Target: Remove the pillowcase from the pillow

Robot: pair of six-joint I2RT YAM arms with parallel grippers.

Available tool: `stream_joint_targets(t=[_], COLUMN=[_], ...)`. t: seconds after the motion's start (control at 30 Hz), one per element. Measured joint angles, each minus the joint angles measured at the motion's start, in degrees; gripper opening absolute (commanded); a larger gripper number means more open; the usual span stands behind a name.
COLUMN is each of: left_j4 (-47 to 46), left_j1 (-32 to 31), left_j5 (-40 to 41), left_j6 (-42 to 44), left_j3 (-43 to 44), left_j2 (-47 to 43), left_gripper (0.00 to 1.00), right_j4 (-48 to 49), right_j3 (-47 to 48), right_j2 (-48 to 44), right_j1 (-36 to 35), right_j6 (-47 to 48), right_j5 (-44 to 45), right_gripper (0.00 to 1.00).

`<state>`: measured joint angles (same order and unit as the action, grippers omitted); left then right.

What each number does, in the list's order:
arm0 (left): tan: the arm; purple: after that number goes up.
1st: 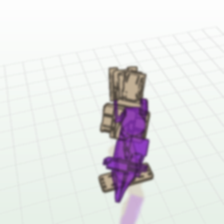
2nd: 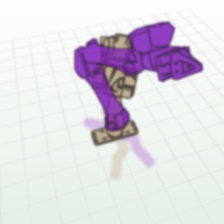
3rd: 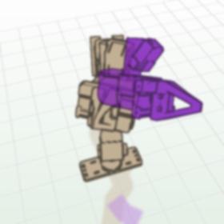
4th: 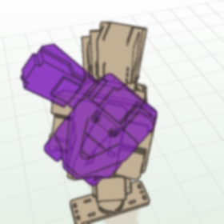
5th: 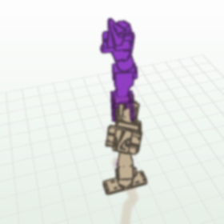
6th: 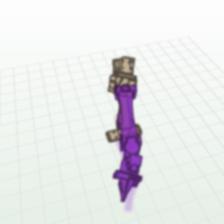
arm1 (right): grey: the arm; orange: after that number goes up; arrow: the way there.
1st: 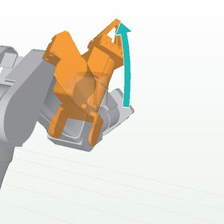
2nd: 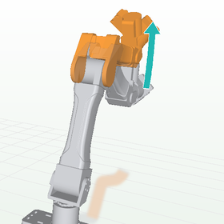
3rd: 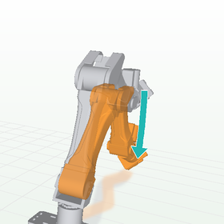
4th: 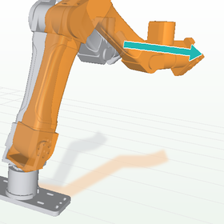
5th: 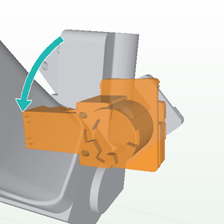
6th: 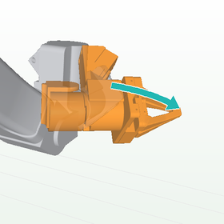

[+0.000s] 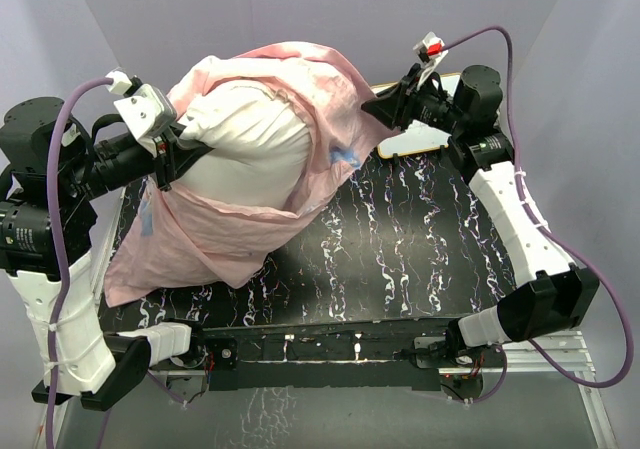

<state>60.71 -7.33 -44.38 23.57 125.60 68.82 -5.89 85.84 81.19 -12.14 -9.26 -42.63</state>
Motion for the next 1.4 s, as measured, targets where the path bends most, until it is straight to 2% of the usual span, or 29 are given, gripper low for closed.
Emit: stream_joint_targets(t=[0.17,0.33,0.5,0.7,0.8,0.9,1.07,1.1,1.13,1.17,1.2,1.27,1.4], left_j4=[1.27,1.55,1.55,2.27,2.99,4.17,3.93,3.67,3.1,2.36,1.6,0.39,-2.89], left_j1=[0.0,0.0,0.0,-0.02,-0.02,0.13,0.09,0.09,0.09,0.04,0.02,-0.02,-0.07], left_j5=[-0.44,-1.11,-2.54,-4.59,-5.57,-5.64,-5.53,-5.57,-5.57,-5.55,-5.38,-4.98,-3.34], left_j6=[0.46,1.11,2.19,4.55,5.66,5.99,5.55,5.35,5.22,5.07,4.92,4.81,4.63], left_j3=[1.2,1.22,1.22,1.22,1.22,1.53,2.56,2.45,1.97,1.22,0.28,-1.46,-4.72], left_j2=[0.04,-0.04,-0.24,-1.25,-1.79,-3.02,-5.79,-6.38,-7.06,-7.69,-8.28,-8.98,-8.46], left_gripper=[0.0,0.0,0.0,0.0,0.0,0.0,0.0,0.0,0.0,0.0,0.0,0.0,0.0], right_j4=[-0.17,-0.55,-2.14,-5.2,-6.34,-7.04,-9.92,-10.71,-11.41,-12.22,-12.11,-11.21,-6.93], right_j3=[1.03,4.9,7.28,6.86,4.61,0.52,-7.37,-8.66,-9.6,-9.97,-10.27,-11.26,-11.3], right_j2=[0.31,0.31,1.36,6.71,9.11,11.45,14.62,14.82,14.88,14.73,14.19,10.69,-2.69], right_j1=[0.0,1.27,6.05,7.67,7.52,8.61,10.56,10.62,10.58,10.36,10.12,8.74,2.43], right_j6=[-1.2,-3.54,-9.11,-14.58,-16.7,-16.61,-16.63,-16.61,-16.59,-16.59,-16.5,-15.23,-10.56], right_j5=[4.33,15.78,27.32,33.92,35.47,42.07,47.39,47.41,47.25,46.9,46.51,46.36,47.65], right_gripper=[0.08,0.08,0.08,0.08,0.08,0.08,0.08,0.18,0.34,0.45,0.53,0.59,0.62])
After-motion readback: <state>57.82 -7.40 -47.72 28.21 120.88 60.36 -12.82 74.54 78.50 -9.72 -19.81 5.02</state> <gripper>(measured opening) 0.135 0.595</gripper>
